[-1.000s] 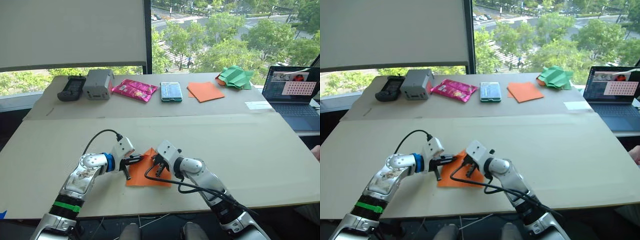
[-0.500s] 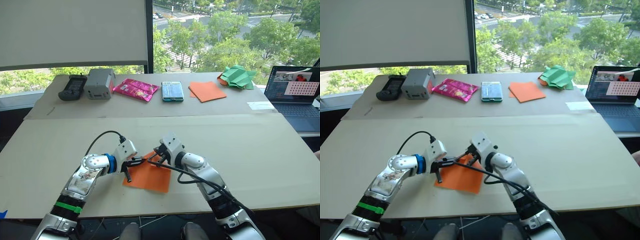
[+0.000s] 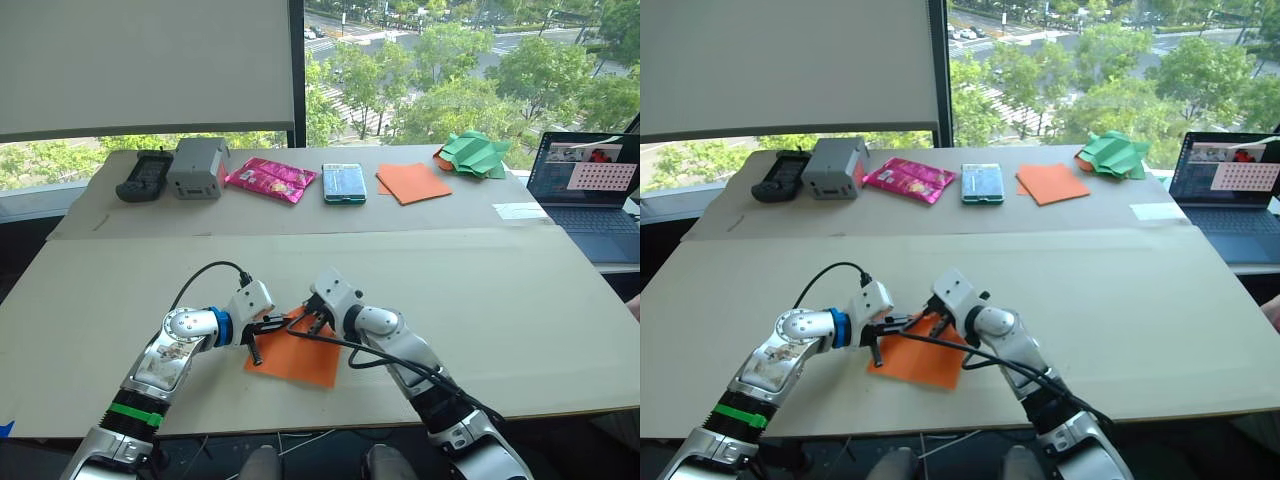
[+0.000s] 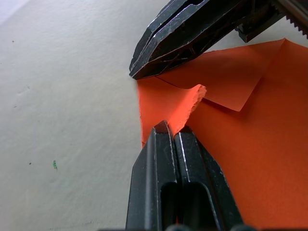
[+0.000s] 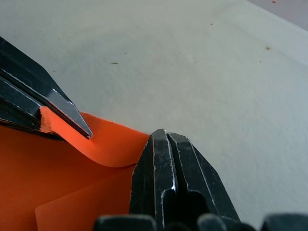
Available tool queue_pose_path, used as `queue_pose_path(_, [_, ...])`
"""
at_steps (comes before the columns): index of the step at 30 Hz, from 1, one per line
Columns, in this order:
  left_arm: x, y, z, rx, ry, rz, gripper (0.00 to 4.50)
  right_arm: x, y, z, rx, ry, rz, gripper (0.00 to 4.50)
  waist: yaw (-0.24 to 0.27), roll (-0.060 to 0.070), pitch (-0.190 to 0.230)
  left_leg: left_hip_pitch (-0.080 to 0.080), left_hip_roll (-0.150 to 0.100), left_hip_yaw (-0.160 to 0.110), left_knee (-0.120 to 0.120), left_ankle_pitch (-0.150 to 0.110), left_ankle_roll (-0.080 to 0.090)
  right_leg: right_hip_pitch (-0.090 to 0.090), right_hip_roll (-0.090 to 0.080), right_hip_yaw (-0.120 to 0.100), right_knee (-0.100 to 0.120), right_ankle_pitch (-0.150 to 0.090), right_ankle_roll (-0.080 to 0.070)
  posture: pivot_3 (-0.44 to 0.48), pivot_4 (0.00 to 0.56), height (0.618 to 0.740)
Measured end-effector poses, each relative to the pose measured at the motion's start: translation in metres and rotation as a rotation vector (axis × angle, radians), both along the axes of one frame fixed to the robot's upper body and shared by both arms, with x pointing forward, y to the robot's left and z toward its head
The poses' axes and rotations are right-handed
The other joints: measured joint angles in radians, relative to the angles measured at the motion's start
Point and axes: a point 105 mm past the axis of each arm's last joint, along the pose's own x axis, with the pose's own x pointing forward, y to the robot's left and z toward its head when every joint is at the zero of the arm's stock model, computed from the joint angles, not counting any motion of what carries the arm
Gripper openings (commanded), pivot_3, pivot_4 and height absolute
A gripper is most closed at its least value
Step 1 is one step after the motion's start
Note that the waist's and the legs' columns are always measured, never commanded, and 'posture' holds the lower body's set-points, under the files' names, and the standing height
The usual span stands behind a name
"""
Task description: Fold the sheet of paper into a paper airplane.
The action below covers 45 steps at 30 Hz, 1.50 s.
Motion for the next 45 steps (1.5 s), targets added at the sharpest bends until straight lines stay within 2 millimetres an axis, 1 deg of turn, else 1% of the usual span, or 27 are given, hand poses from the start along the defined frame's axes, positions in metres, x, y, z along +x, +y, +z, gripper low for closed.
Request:
queue_pose_path(3, [-0.005, 0.001, 0.001, -0.012, 0.041, -0.017, 1.17, 0.000, 0.001, 0.000, -0.001, 0.001, 0.003, 0.00, -0.002, 0.000, 0.000, 0.000, 0.000, 0.000, 0.000, 0.000, 0.000, 0.000, 0.000, 0.000, 0.000, 0.000, 0.000, 0.000, 0.150, 0.706])
queue_pose_path(5, [-0.008, 0.002, 0.004, -0.032, 0.082, -0.023, 1.97, 0.000, 0.001, 0.000, -0.003, 0.001, 0.003, 0.00, -0.003, 0.000, 0.000, 0.000, 0.000, 0.000, 0.000, 0.000, 0.000, 0.000, 0.000, 0.000, 0.000, 0.000, 0.000, 0.000, 0.150, 0.706])
queue_pose_path(6, [-0.009, 0.003, 0.005, -0.044, 0.092, -0.021, 2.19, 0.000, 0.001, 0.000, -0.003, 0.000, 0.003, 0.00, -0.003, 0.000, 0.000, 0.000, 0.000, 0.000, 0.000, 0.000, 0.000, 0.000, 0.000, 0.000, 0.000, 0.000, 0.000, 0.000, 0.150, 0.706])
queue_pose_path(7, [-0.010, 0.005, 0.008, -0.067, 0.117, -0.016, 2.55, 0.000, 0.001, 0.000, -0.003, 0.001, 0.004, 0.00, -0.003, 0.000, 0.000, 0.000, 0.000, 0.000, 0.000, 0.000, 0.000, -0.001, 0.000, 0.000, 0.000, 0.000, 0.000, 0.000, 0.150, 0.706])
queue_pose_path(10, [-0.006, 0.009, 0.023, -0.140, 0.145, 0.006, 2.55, 0.000, 0.001, 0.000, -0.005, 0.001, 0.001, 0.00, -0.002, 0.000, 0.001, -0.001, 0.000, -0.001, 0.000, 0.000, 0.000, -0.001, 0.000, 0.000, 0.000, 0.000, 0.000, 0.000, 0.150, 0.706])
queue_pose_path(12, [0.002, 0.013, 0.039, -0.179, 0.124, 0.017, 2.55, 0.000, 0.001, 0.000, -0.006, 0.003, 0.000, 0.00, -0.001, -0.001, 0.001, -0.001, 0.000, 0.000, 0.000, 0.000, 0.000, 0.000, 0.000, 0.000, 0.000, 0.000, 0.000, 0.000, 0.150, 0.706])
queue_pose_path(14, [0.007, 0.014, 0.048, -0.196, 0.107, 0.014, 1.94, 0.000, 0.002, 0.000, -0.005, 0.003, 0.000, 0.00, -0.003, -0.001, 0.001, 0.000, 0.000, 0.000, 0.000, 0.000, 0.000, 0.000, 0.000, 0.000, 0.000, 0.000, 0.000, 0.000, 0.150, 0.706])
queue_pose_path(15, [0.008, 0.014, 0.049, -0.200, 0.107, 0.011, 1.78, 0.000, 0.002, 0.000, -0.005, 0.002, 0.001, 0.00, -0.003, -0.001, 0.000, 0.000, 0.000, 0.000, 0.000, 0.001, 0.001, 0.000, 0.000, 0.000, 0.000, 0.000, 0.000, 0.000, 0.150, 0.706])
queue_pose_path(16, [0.010, 0.013, 0.049, -0.210, 0.114, 0.012, 1.40, 0.000, 0.002, 0.000, -0.005, 0.002, 0.001, 0.00, -0.003, -0.001, 0.000, 0.000, 0.000, 0.000, 0.000, 0.003, 0.005, 0.000, 0.000, 0.000, 0.000, 0.000, 0.000, 0.000, 0.150, 0.706])
queue_pose_path(18, [0.015, 0.012, 0.046, -0.224, 0.128, 0.022, 0.71, 0.001, 0.002, 0.001, -0.005, 0.001, 0.002, 0.00, -0.003, -0.001, 0.000, 0.000, 0.000, -0.001, 0.000, 0.005, 0.007, 0.000, 0.001, 0.000, 0.001, 0.000, 0.000, 0.000, 0.150, 0.706])
queue_pose_path(19, [0.018, 0.010, 0.042, -0.215, 0.130, 0.025, 0.33, 0.001, 0.002, 0.001, -0.006, 0.001, 0.001, 0.00, -0.003, -0.001, 0.000, 0.000, 0.000, -0.001, 0.000, 0.005, 0.008, 0.000, 0.001, 0.000, 0.001, 0.000, 0.000, 0.000, 0.150, 0.706])
queue_pose_path(20, [0.021, 0.007, 0.037, -0.202, 0.134, 0.029, 0.07, 0.001, 0.002, 0.001, -0.006, 0.002, 0.000, 0.00, -0.002, -0.001, 0.000, 0.000, 0.000, -0.001, 0.000, 0.005, 0.008, 0.000, 0.001, 0.000, 0.001, 0.000, 0.000, 0.000, 0.150, 0.706])
queue_pose_path(23, [0.025, -0.002, 0.020, -0.161, 0.146, 0.030, 0.02, 0.001, 0.002, 0.000, -0.007, 0.003, -0.002, 0.00, -0.002, -0.001, 0.000, 0.000, 0.000, -0.001, 0.000, 0.005, 0.008, 0.000, 0.001, 0.001, 0.001, 0.000, 0.000, 0.000, 0.150, 0.706])
queue_pose_path(26, [0.027, -0.010, 0.010, -0.144, 0.151, 0.024, 0.02, 0.001, 0.002, 0.001, -0.008, 0.000, -0.007, 0.00, -0.002, -0.001, 0.000, -0.001, 0.000, -0.001, 0.000, 0.005, 0.008, 0.000, 0.001, 0.001, 0.001, 0.000, 0.000, 0.000, 0.150, 0.706])
queue_pose_path(29, [0.031, -0.010, 0.010, -0.125, 0.127, 0.021, 0.02, 0.001, 0.002, 0.000, -0.010, -0.001, -0.009, 0.00, -0.002, -0.001, 0.000, -0.001, 0.000, -0.001, 0.000, 0.005, 0.008, 0.000, 0.001, 0.001, 0.001, 0.000, 0.000, 0.000, 0.150, 0.706])
queue_pose_path(32, [0.033, -0.011, 0.003, -0.087, 0.117, 0.024, 0.02, 0.000, 0.002, 0.000, -0.011, -0.001, -0.012, 0.00, -0.001, -0.001, 0.000, 0.000, 0.000, -0.001, 0.000, 0.005, 0.008, 0.000, 0.001, 0.001, 0.001, 0.000, 0.000, 0.000, 0.150, 0.706])
queue_pose_path(34, [0.034, -0.011, 0.002, -0.081, 0.106, 0.018, 0.02, 0.000, 0.001, 0.000, -0.013, 0.000, -0.013, 0.00, 0.000, -0.001, 0.000, 0.000, 0.000, -0.001, 0.001, 0.005, 0.008, 0.000, 0.001, 0.001, 0.001, 0.000, 0.000, 0.000, 0.150, 0.706])
queue_pose_path(39, [0.032, -0.010, 0.001, -0.067, 0.088, 0.006, 0.02, -0.001, 0.001, 0.000, -0.016, 0.003, -0.014, 0.00, 0.000, -0.001, -0.001, 0.000, 0.000, -0.001, 0.000, 0.005, 0.008, 0.001, 0.001, 0.001, 0.002, 0.000, 0.000, 0.000, 0.150, 0.706])
queue_pose_path(45, [0.025, -0.004, -0.002, -0.017, 0.056, -0.013, 0.02, -0.002, 0.003, -0.001, -0.018, 0.006, -0.009, 0.00, -0.001, 0.001, -0.003, 0.001, 0.000, -0.001, 0.000, 0.005, 0.008, 0.002, 0.001, 0.001, 0.002, 0.000, 0.000, 0.000, 0.150, 0.706])
